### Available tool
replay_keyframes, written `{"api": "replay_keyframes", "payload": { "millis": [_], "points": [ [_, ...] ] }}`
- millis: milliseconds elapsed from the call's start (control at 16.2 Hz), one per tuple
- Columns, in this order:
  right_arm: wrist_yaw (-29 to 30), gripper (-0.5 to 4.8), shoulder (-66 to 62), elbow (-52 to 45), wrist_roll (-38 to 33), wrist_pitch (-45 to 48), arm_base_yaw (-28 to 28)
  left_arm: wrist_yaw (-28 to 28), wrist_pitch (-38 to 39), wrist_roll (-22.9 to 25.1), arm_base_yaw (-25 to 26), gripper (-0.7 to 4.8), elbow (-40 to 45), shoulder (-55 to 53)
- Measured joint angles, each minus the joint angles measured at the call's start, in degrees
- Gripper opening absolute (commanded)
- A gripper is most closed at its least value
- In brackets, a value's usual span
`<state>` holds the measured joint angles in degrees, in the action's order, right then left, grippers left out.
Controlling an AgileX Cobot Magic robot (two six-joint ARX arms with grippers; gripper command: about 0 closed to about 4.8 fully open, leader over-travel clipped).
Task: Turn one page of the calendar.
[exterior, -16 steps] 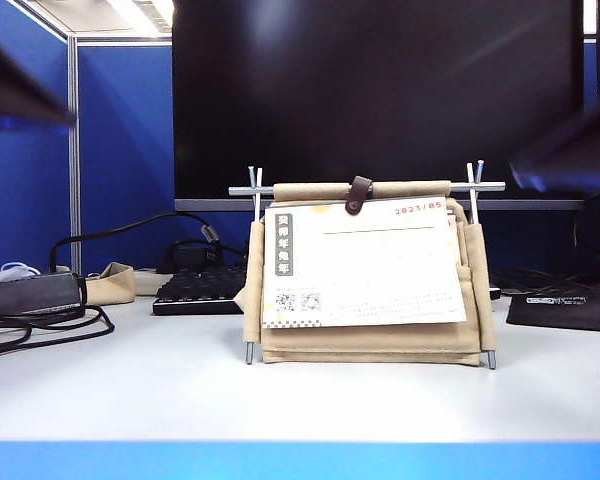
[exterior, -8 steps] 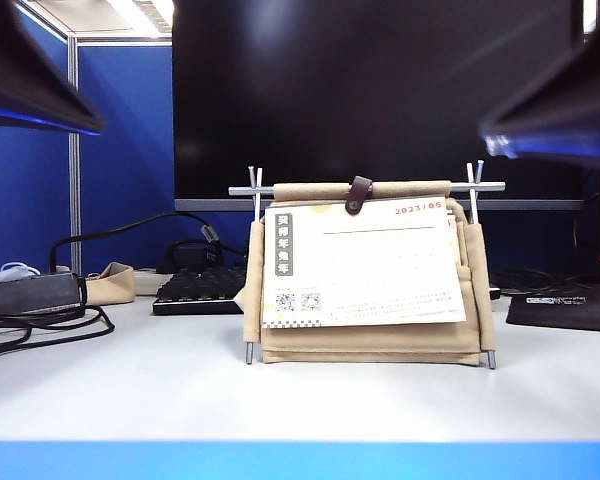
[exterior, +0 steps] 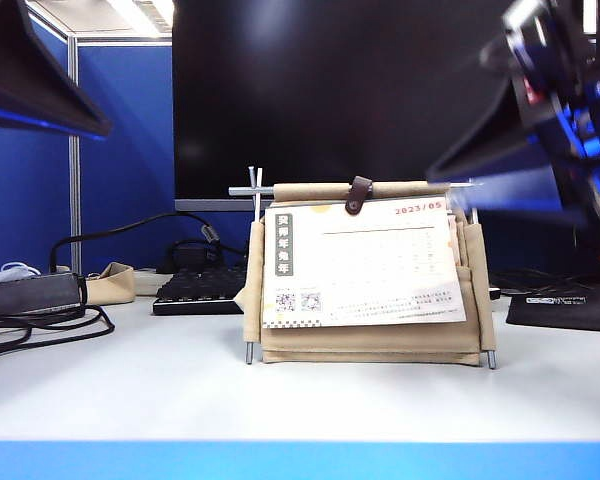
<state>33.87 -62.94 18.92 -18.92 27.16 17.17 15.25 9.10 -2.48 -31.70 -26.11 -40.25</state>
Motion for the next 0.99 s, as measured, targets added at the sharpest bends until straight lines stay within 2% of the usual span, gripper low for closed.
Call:
{"api": "replay_keyframes", "payload": {
  "millis": [185, 247, 309, 370, 617, 679, 741, 987],
  "points": [
    [4.8, 2.18, -6.0, 0.0, -2.5, 5.2, -4.9, 0.0, 1.0, 0.1, 0.0, -0.05, 0.0, 0.0],
    [8.7, 2.23, -9.4, 0.0, -4.4, 8.2, -7.3, 0.0, 1.4, 0.1, 0.0, -0.05, 0.0, 0.0],
    [12.3, 2.23, -13.0, -0.7, -6.9, 14.3, -9.1, 0.0, 1.6, 0.1, 0.0, -0.05, 0.0, 0.0],
    [12.9, 2.24, -15.4, -3.2, -9.4, 22.3, -10.2, 0.0, 2.1, 0.2, 0.0, -0.05, 0.0, 0.0],
    [8.5, 2.33, -19.4, -11.2, -14.7, 37.4, -10.8, 0.0, 2.7, 0.2, 0.0, -0.05, 0.0, 0.0],
    [8.3, 2.64, -20.2, -12.2, -15.4, 39.1, -10.8, 0.0, 2.7, 0.2, 0.0, -0.05, 0.0, 0.0],
    [8.3, 3.20, -20.7, -12.2, -15.9, 39.2, -10.8, 0.0, 2.7, 0.2, 0.0, -0.05, 0.0, 0.0],
    [8.2, 3.29, -28.9, -12.1, -16.9, 40.8, -10.8, 0.0, 2.7, 0.3, 0.0, -0.05, 0.0, 0.0]
  ]
}}
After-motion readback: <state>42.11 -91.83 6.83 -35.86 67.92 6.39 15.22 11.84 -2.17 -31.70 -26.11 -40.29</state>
